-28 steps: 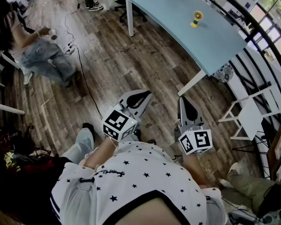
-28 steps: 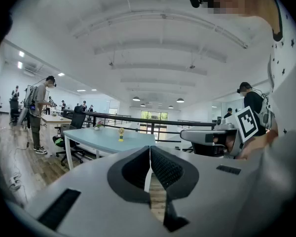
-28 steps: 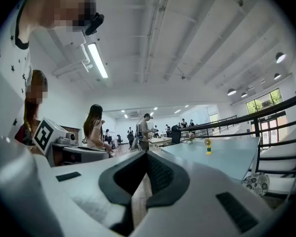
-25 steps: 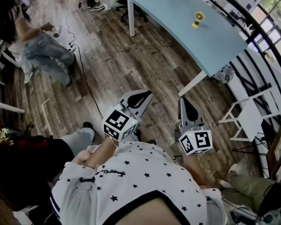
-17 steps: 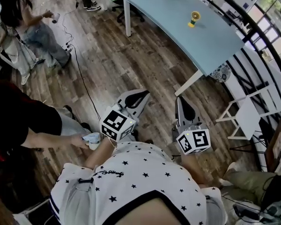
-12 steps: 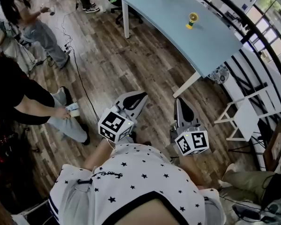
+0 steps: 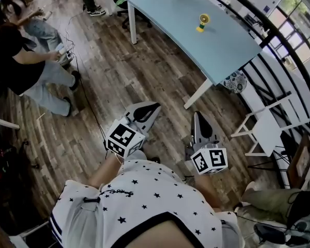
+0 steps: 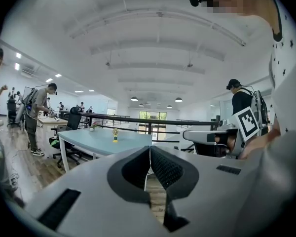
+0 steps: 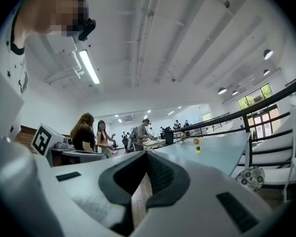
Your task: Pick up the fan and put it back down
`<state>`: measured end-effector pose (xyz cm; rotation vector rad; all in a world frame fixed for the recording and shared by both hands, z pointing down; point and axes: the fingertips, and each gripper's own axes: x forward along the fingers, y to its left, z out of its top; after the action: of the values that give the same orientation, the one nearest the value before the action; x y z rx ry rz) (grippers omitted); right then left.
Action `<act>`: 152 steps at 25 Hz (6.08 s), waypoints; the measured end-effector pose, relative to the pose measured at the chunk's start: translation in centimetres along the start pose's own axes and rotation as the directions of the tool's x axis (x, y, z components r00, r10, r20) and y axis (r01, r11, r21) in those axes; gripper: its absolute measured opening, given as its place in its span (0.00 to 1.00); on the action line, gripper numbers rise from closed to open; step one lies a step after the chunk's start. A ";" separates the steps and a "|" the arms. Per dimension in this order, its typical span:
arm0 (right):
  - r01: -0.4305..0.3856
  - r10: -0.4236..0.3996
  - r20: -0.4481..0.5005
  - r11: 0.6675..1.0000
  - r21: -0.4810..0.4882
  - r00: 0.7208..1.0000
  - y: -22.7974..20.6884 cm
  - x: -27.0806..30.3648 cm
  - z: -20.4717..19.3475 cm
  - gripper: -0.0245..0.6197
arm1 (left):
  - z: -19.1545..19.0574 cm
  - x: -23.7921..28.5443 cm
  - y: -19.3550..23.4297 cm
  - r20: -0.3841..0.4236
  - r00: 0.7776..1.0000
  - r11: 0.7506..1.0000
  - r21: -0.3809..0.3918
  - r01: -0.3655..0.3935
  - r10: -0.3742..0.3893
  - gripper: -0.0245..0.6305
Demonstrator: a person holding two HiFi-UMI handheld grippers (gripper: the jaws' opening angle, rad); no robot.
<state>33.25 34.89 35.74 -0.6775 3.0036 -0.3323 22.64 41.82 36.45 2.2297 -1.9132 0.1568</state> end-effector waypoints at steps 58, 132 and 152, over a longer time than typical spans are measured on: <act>0.300 -0.300 -0.003 0.954 -0.009 0.954 -11.0 30.4 0.1 0.06 | 4.6 19.8 28.0 -0.018 0.967 0.966 0.057 0.253 -0.252 0.08; 0.756 -0.742 -0.261 0.651 -0.061 0.618 -46.0 56.3 -12.0 0.34 | 9.2 57.1 48.8 -0.158 0.886 0.895 0.031 0.445 -0.436 0.08; 0.780 -0.785 -0.269 0.607 -0.152 0.558 -50.4 58.8 -13.4 0.29 | 8.5 58.2 53.5 -0.196 0.918 0.935 0.015 0.356 -0.346 0.08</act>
<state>0.08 -32.13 60.03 -2.1608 2.7202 -0.4675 -21.43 -23.90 44.72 2.4466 -1.4004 0.3513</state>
